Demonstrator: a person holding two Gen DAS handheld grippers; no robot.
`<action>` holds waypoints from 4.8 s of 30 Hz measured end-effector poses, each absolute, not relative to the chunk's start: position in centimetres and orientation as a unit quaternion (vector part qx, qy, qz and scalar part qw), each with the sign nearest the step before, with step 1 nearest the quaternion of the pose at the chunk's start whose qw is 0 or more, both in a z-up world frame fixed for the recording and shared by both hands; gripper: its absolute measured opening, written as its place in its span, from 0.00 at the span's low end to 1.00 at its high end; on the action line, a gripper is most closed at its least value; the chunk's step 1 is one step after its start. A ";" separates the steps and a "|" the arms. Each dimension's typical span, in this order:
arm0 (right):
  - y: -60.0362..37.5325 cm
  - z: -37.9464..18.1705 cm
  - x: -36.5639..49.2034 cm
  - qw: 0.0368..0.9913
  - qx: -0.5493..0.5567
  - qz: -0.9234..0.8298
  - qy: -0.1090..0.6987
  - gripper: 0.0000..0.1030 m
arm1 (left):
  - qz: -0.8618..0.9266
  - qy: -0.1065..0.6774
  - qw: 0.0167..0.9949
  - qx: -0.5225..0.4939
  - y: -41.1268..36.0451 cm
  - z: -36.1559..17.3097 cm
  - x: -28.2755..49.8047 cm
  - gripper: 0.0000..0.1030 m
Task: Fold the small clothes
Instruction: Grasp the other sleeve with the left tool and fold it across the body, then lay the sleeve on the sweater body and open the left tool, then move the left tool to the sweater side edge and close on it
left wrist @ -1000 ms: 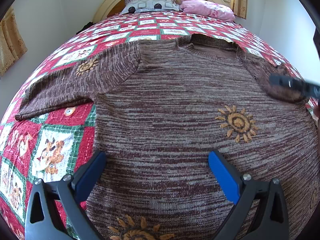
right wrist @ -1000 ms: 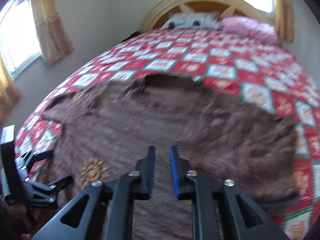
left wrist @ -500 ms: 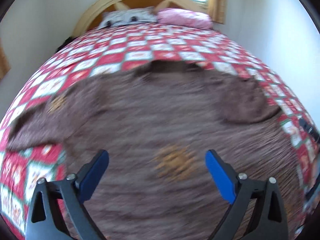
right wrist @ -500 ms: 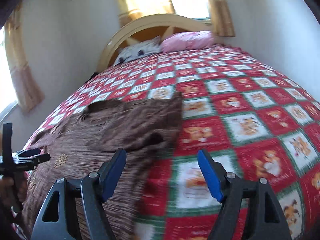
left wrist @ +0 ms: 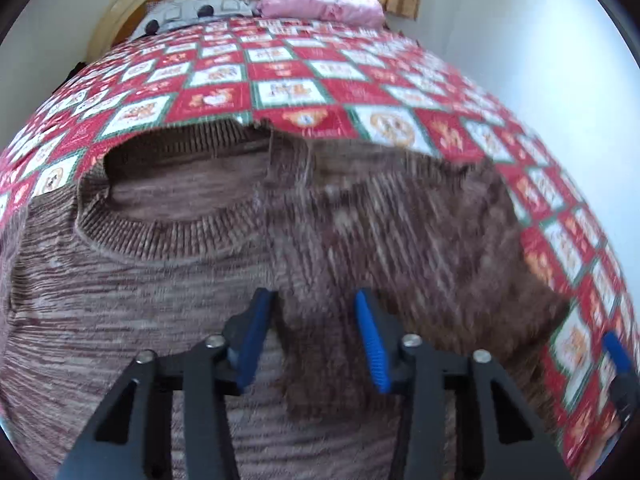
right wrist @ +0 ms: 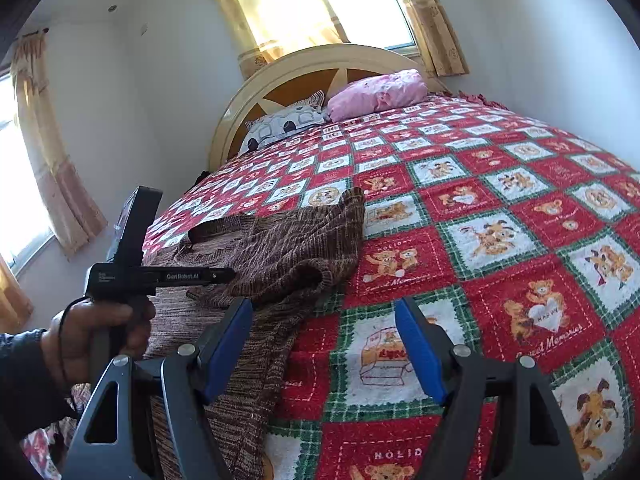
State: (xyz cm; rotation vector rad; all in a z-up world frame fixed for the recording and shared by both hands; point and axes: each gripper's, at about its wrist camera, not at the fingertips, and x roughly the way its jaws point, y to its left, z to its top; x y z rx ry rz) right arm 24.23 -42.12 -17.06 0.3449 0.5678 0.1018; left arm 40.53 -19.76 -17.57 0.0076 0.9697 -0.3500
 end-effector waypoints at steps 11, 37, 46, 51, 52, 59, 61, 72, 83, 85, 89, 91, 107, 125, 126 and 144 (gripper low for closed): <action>-42.2 -17.8 25.0 0.937 0.172 0.048 0.300 0.72 | -0.187 0.395 0.900 0.017 -17.8 -11.9 38.4 0.07; -42.3 -19.2 26.2 0.924 0.175 0.036 0.339 0.73 | -0.064 0.378 0.923 0.041 -9.8 -14.3 39.8 0.23; -42.3 -19.4 26.5 0.922 0.173 0.029 0.346 0.73 | -0.158 0.489 0.850 -0.117 -10.9 -18.2 44.3 0.23; -42.2 -19.6 26.6 0.919 0.174 0.029 0.352 0.73 | -0.141 0.424 0.887 -0.118 -10.9 -16.6 43.3 0.16; -42.2 -19.6 26.7 0.919 0.175 0.029 0.352 0.73 | -0.145 0.394 0.902 -0.102 -11.1 -15.7 42.5 0.16; -42.2 -19.7 26.9 0.918 0.172 0.028 0.357 0.73 | -0.064 0.385 0.920 0.047 -12.4 -16.4 41.5 0.41; -42.2 -19.7 26.9 0.917 0.177 0.028 0.356 0.73 | -0.023 0.400 0.914 0.067 -12.0 -17.1 42.0 0.43; -41.8 -18.5 25.9 0.929 0.161 0.023 0.333 0.73 | -0.041 0.405 0.907 0.110 -11.8 -18.0 37.7 0.48; -31.0 -13.9 32.9 0.912 0.028 0.167 0.373 0.73 | -0.057 0.413 0.909 0.016 -9.2 -18.2 37.2 0.71; -30.4 -15.8 35.4 0.895 0.034 0.156 0.416 0.73 | -0.059 0.417 0.907 -0.005 -8.5 -18.4 37.3 0.76; -31.3 -19.2 35.7 0.875 0.061 0.143 0.458 0.73 | -0.055 0.416 0.908 -0.006 -8.4 -18.6 37.1 0.83; -31.4 -19.4 34.8 0.878 0.053 0.143 0.454 0.73 | -0.052 0.418 0.907 -0.005 -8.5 -18.7 37.1 0.86; -29.0 -19.7 35.5 0.880 0.007 0.088 0.467 0.73 | -0.051 0.427 0.903 -0.019 -7.6 -19.0 36.7 0.99; -23.2 -16.6 39.3 0.893 -0.001 0.036 0.448 0.73 | -0.062 0.429 0.901 -0.034 -6.6 -19.0 35.2 1.00; -22.8 -17.2 39.8 0.891 -0.004 0.030 0.452 0.73 | -0.063 0.428 0.901 -0.035 -6.6 -19.0 35.1 1.00; -17.5 -16.3 35.7 0.901 -0.076 0.126 0.409 0.73 | -0.042 0.399 0.914 -0.063 1.5 -16.1 30.4 1.00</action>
